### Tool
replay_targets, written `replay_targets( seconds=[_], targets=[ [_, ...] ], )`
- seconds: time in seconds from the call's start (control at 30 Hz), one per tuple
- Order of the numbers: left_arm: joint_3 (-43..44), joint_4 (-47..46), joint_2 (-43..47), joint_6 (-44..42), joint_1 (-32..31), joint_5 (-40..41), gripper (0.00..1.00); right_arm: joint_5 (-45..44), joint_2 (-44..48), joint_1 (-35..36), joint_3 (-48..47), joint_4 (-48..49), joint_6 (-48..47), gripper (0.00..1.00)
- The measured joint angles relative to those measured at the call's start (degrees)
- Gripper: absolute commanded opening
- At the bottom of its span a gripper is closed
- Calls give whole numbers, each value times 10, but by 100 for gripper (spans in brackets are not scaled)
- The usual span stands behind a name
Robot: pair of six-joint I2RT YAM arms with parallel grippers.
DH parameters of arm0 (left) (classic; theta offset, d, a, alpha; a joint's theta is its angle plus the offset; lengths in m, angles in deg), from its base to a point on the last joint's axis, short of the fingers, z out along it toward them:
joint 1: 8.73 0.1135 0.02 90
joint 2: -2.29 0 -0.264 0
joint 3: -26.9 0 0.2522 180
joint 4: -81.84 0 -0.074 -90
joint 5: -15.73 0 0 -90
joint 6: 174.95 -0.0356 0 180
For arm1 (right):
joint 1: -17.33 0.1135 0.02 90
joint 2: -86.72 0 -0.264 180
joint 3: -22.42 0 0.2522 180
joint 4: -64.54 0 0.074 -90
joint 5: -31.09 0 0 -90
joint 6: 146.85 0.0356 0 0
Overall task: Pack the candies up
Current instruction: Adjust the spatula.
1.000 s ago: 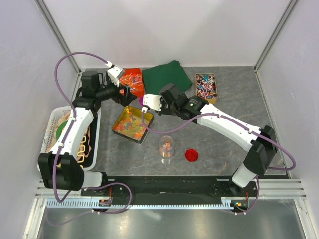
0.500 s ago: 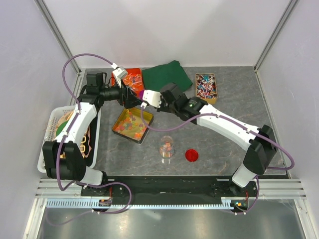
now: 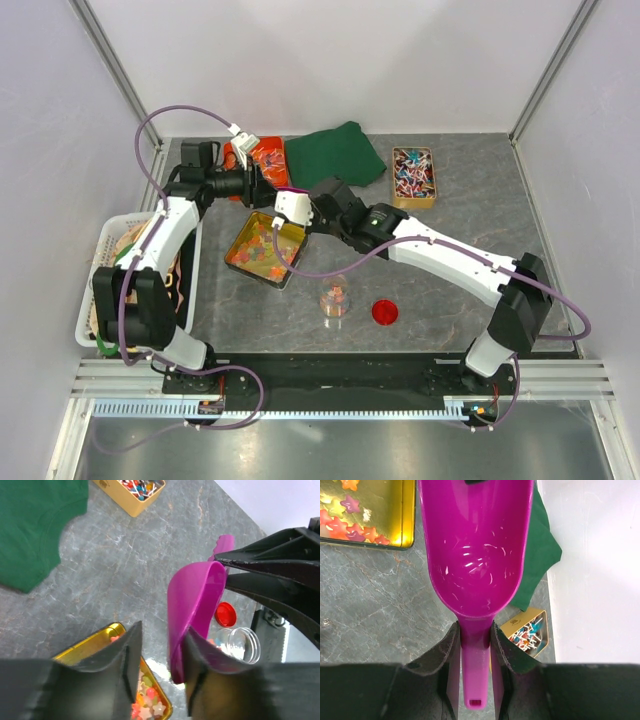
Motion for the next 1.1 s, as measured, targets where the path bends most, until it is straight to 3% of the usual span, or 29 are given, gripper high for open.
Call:
replay_targets(
  seconds=[0.17,0.27,0.33,0.53,1.1],
  targets=[
    [0,1,-5,4,-6,-1,8,-7,-2,0,0,-1,3,0],
    [0,-1,-7,7,-7,-6,2,-12,-5,0,0,-1,4,1],
    [0,-1,-10,7,-8,-11,2,-13,-9,0,-2,-3,4,10],
    [0,-1,-14,7,-8,-12,2,9,-17,-12,-18,-21,17,24],
    [0,-10,-15,8,-8,-32,2,303,6,-125,-26,-45,57,41]
  ],
)
